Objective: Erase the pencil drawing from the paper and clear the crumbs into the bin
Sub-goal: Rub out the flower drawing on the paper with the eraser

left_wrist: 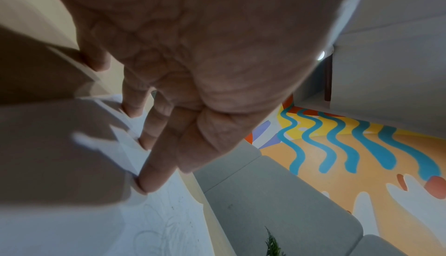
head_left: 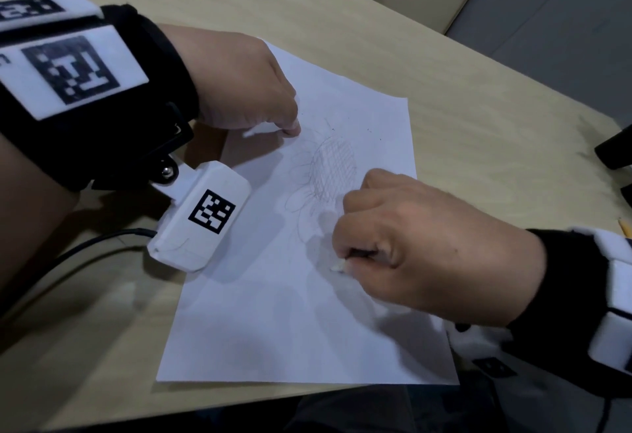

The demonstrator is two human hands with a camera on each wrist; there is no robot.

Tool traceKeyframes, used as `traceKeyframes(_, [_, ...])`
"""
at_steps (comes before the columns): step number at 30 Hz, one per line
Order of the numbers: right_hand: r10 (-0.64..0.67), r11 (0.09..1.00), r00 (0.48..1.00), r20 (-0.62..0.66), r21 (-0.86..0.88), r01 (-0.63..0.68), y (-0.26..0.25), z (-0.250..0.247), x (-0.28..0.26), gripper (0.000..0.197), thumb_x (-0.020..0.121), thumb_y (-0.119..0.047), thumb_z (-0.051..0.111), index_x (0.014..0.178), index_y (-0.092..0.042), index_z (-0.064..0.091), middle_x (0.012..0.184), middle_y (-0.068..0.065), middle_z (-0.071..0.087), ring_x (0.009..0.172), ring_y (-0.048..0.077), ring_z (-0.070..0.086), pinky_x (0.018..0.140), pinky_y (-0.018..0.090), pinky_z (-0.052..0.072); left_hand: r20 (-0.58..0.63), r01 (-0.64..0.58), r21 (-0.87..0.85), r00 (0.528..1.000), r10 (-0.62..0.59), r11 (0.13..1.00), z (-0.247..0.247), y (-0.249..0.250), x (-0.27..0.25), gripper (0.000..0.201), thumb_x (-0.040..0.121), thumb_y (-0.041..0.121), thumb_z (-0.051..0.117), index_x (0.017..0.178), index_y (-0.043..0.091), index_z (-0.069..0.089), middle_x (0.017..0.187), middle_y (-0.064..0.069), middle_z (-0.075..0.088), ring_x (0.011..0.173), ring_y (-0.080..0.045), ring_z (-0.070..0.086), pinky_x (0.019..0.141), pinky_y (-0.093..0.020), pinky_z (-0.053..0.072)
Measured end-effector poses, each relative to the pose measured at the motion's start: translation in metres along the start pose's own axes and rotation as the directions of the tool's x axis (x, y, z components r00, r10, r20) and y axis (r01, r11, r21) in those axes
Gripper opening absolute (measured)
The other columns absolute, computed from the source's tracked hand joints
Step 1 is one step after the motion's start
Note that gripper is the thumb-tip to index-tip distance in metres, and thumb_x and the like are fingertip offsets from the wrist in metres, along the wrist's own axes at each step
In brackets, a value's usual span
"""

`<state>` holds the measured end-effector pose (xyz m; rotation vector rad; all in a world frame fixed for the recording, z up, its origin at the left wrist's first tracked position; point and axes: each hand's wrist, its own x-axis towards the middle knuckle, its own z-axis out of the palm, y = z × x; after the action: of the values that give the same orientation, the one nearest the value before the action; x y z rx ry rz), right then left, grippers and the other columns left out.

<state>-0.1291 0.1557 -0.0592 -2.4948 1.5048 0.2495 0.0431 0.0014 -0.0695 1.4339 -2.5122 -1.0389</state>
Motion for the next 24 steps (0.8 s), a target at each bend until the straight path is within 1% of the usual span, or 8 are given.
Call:
traceKeyframes(2, [-0.007, 1.0, 0.999, 0.036, 0.017, 0.007, -0.002, 0.001, -0.005, 0.008, 0.077, -0.017, 0.057, 0.069, -0.02, 0.059, 0.066, -0.007, 0.048, 0.073, 0.024, 0.047, 0.061, 0.044, 0.046, -0.001, -0.004, 0.003, 1.0, 0.004, 1.0, 0.0, -0.001, 0.0, 0.046, 0.061, 0.055, 0.057, 0.091, 0.027, 0.079, 0.123, 0.005, 0.069, 0.117, -0.024, 0.061, 0.107, -0.049, 0.042])
traceKeyframes(6, [0.056, 0.998, 0.996, -0.066, -0.007, -0.056, 0.003, 0.0, 0.004, 0.007, 0.076, -0.02, 0.057, 0.071, -0.021, 0.061, 0.067, -0.009, 0.052, 0.073, 0.024, 0.049, 0.061, 0.044, 0.047, -0.004, 0.005, 0.007, 1.0, -0.005, 1.0, 0.0, 0.0, 0.001, 0.053, 0.055, 0.057, 0.054, 0.092, 0.028, 0.078, 0.122, 0.006, 0.07, 0.117, -0.022, 0.062, 0.107, -0.049, 0.042])
traceKeyframes(7, [0.055, 0.998, 0.996, -0.068, -0.002, -0.055, 0.004, -0.001, 0.004, 0.007, 0.076, -0.02, 0.057, 0.071, -0.021, 0.062, 0.067, -0.009, 0.052, 0.073, 0.024, 0.049, 0.06, 0.044, 0.047, -0.006, 0.005, 0.008, 1.0, -0.005, 1.0, 0.0, 0.0, 0.001, 0.053, 0.055, 0.057, 0.054, 0.092, 0.028, 0.078, 0.122, 0.006, 0.07, 0.117, -0.022, 0.062, 0.108, -0.049, 0.042])
traceKeyframes(11, [0.002, 0.999, 1.0, 0.018, 0.04, -0.003, -0.001, 0.001, -0.006, 0.009, 0.076, -0.017, 0.061, 0.069, -0.022, 0.059, 0.065, -0.01, 0.047, 0.072, 0.021, 0.048, 0.059, 0.042, 0.047, -0.003, -0.002, 0.011, 1.0, 0.002, 1.0, -0.001, 0.0, 0.001, 0.053, 0.055, 0.057, 0.054, 0.092, 0.027, 0.078, 0.122, 0.006, 0.069, 0.117, -0.022, 0.061, 0.107, -0.049, 0.042])
traceKeyframes(15, [0.06, 0.998, 0.997, -0.043, -0.001, -0.06, 0.002, -0.001, 0.002, 0.008, 0.076, -0.021, 0.056, 0.07, -0.021, 0.062, 0.066, -0.009, 0.052, 0.073, 0.023, 0.05, 0.06, 0.043, 0.048, 0.001, -0.01, 0.015, 1.0, 0.01, 1.0, -0.001, 0.001, 0.001, 0.052, 0.055, 0.057, 0.053, 0.089, 0.027, 0.079, 0.121, 0.007, 0.069, 0.118, -0.021, 0.059, 0.108, -0.048, 0.041])
traceKeyframes(16, [0.065, 0.998, 0.997, -0.041, -0.004, -0.065, 0.002, -0.001, 0.002, 0.008, 0.076, -0.021, 0.056, 0.069, -0.021, 0.061, 0.066, -0.008, 0.052, 0.073, 0.023, 0.049, 0.061, 0.043, 0.047, 0.0, -0.008, 0.015, 1.0, 0.008, 1.0, -0.001, 0.0, 0.001, 0.052, 0.055, 0.057, 0.053, 0.09, 0.027, 0.079, 0.121, 0.007, 0.069, 0.118, -0.021, 0.06, 0.108, -0.048, 0.041])
traceKeyframes(20, [0.041, 0.999, 0.998, 0.04, 0.03, -0.042, -0.003, 0.0, -0.006, 0.009, 0.075, -0.019, 0.055, 0.067, -0.02, 0.057, 0.064, -0.008, 0.047, 0.072, 0.021, 0.047, 0.061, 0.043, 0.046, 0.001, 0.0, 0.024, 1.0, 0.0, 1.0, -0.001, -0.001, 0.002, 0.054, 0.055, 0.057, 0.053, 0.092, 0.027, 0.078, 0.123, 0.006, 0.068, 0.118, -0.022, 0.06, 0.108, -0.049, 0.041])
traceKeyframes(24, [0.101, 0.995, 0.994, -0.034, -0.02, -0.101, 0.001, -0.002, 0.002, 0.01, 0.076, -0.022, 0.053, 0.069, -0.02, 0.06, 0.066, -0.007, 0.052, 0.074, 0.023, 0.048, 0.062, 0.043, 0.046, 0.003, -0.003, 0.01, 1.0, 0.003, 1.0, -0.002, 0.0, 0.001, 0.049, 0.055, 0.058, 0.054, 0.087, 0.031, 0.079, 0.12, 0.008, 0.069, 0.117, -0.02, 0.06, 0.108, -0.048, 0.042])
